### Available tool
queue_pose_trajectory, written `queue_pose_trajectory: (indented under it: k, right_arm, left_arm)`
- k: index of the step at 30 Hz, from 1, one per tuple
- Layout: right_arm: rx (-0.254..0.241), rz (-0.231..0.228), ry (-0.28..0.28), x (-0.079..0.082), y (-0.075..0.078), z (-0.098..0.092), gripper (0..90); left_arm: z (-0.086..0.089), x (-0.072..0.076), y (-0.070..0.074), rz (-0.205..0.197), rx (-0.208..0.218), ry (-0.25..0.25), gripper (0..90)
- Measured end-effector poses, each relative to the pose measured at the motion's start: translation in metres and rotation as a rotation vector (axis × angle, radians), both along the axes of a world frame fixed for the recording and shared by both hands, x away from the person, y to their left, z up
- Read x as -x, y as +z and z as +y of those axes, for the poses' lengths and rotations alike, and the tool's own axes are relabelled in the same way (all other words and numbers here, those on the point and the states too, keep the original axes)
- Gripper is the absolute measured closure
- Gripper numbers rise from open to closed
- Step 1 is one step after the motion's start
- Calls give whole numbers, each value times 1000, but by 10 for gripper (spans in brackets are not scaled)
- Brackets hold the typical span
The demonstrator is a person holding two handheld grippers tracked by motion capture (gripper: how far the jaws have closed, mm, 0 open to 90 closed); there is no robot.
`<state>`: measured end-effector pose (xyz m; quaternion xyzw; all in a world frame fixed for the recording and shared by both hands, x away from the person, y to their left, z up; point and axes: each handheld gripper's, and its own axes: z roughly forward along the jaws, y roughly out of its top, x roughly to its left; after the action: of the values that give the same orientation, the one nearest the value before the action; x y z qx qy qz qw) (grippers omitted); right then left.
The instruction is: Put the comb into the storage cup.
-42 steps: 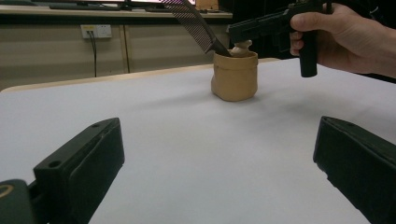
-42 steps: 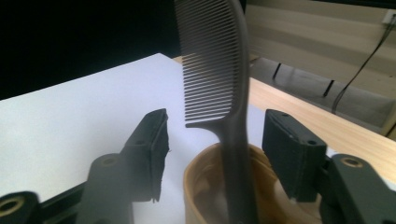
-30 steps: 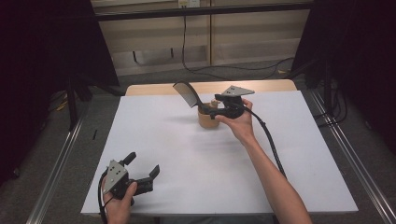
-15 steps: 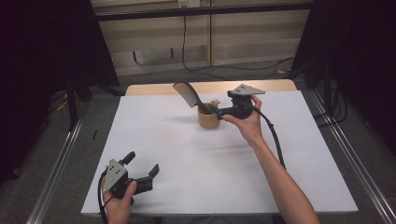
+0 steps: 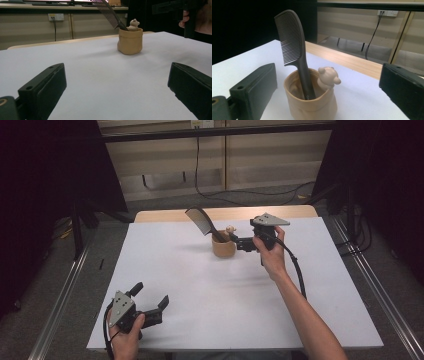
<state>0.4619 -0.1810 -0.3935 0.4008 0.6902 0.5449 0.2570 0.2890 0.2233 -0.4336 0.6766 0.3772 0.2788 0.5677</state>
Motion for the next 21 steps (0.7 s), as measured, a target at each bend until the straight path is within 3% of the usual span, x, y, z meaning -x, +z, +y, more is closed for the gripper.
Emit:
queue_pose_trajectory:
  k: [9, 21]
  right_arm:
    - [-2, -29, -32, 11, 4, -10, 9]
    - [1, -63, -81, 31, 2, -26, 10]
  left_arm:
    - [0, 1, 0, -1, 13, -2, 20]
    - [0, 2, 1, -9, -7, 5, 20]
